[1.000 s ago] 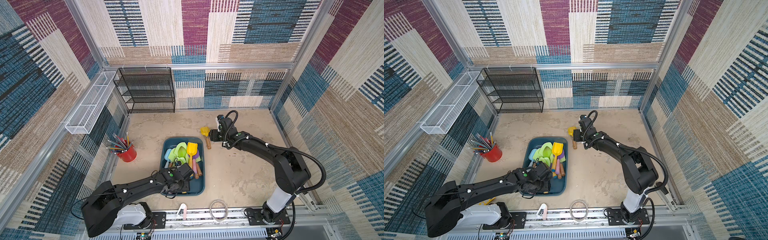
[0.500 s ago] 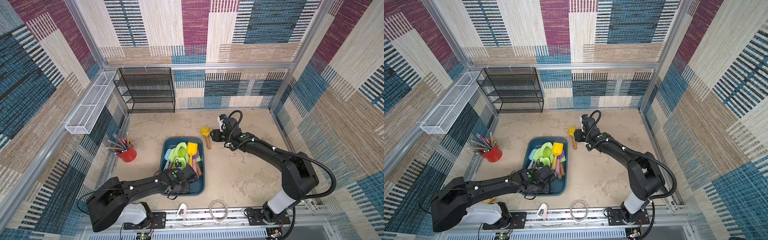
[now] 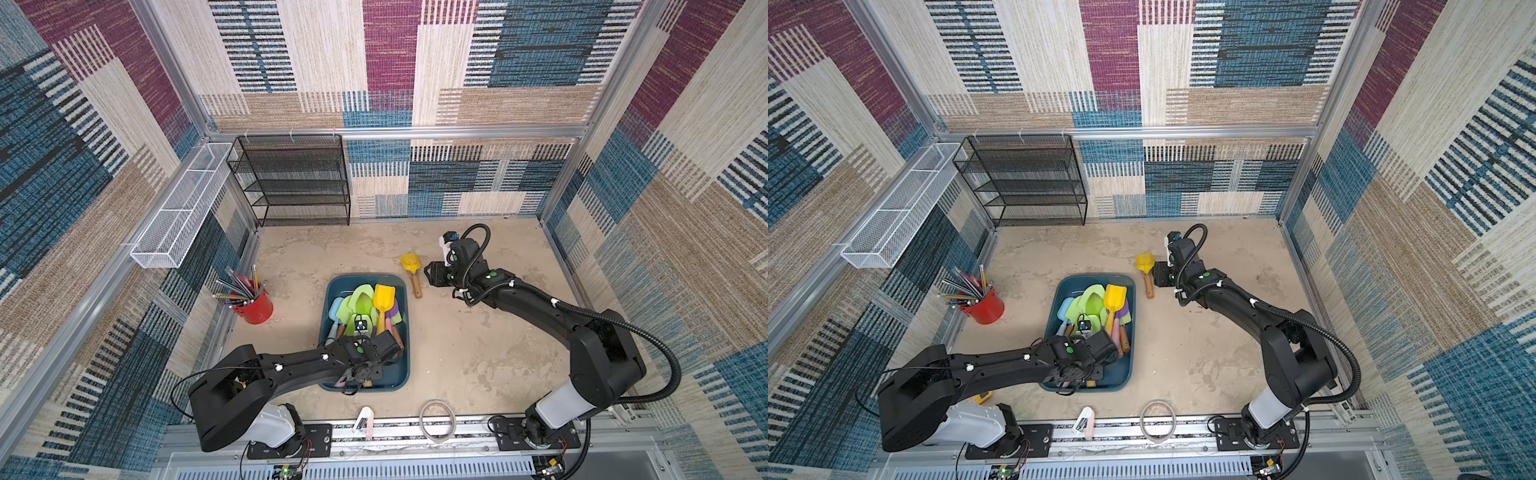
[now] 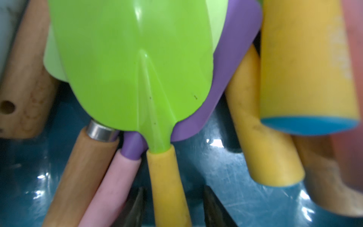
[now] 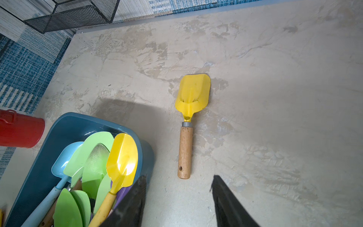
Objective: Take the shovel out of the storage box
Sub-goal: Pick up the shovel from the storage box.
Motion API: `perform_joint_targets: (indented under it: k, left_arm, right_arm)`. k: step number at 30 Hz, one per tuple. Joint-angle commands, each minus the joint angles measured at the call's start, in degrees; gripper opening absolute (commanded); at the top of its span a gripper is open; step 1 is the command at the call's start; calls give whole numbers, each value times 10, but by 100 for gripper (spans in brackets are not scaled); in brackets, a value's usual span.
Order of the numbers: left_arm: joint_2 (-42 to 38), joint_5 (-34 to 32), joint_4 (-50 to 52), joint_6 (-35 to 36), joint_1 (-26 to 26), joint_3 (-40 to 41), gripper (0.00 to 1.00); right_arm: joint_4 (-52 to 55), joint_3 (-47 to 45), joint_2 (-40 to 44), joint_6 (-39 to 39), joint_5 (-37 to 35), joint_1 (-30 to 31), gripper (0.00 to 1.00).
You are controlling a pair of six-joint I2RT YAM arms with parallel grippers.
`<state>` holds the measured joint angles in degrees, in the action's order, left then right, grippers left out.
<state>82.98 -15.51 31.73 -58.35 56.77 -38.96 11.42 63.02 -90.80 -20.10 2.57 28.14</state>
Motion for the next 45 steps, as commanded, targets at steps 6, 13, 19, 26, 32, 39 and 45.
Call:
perform_joint_targets:
  k: [6,13,19,26,32,39,45]
  left_arm:
    - [27,61,13,-10,0,7,36]
    - [11,58,12,-13,0,10,21]
    - [-28,48,35,-18,0,8,20]
    - [-89,31,55,-17,-3,7,20]
    - [-116,38,57,4,-20,3,20]
    - [-140,58,52,26,-54,13,20]
    - [-177,88,38,54,-100,25,20]
  right_arm:
    - [-26,-9,12,-1,9,0,53]
    - [-29,-17,24,-1,5,0,51]
    - [-33,-25,32,-3,7,0,51]
    - [-33,-26,42,-3,13,0,50]
    - [-35,-25,46,-8,33,0,50]
    - [-42,-34,54,-19,49,1,49]
    - [-50,-40,61,-22,74,12,49]
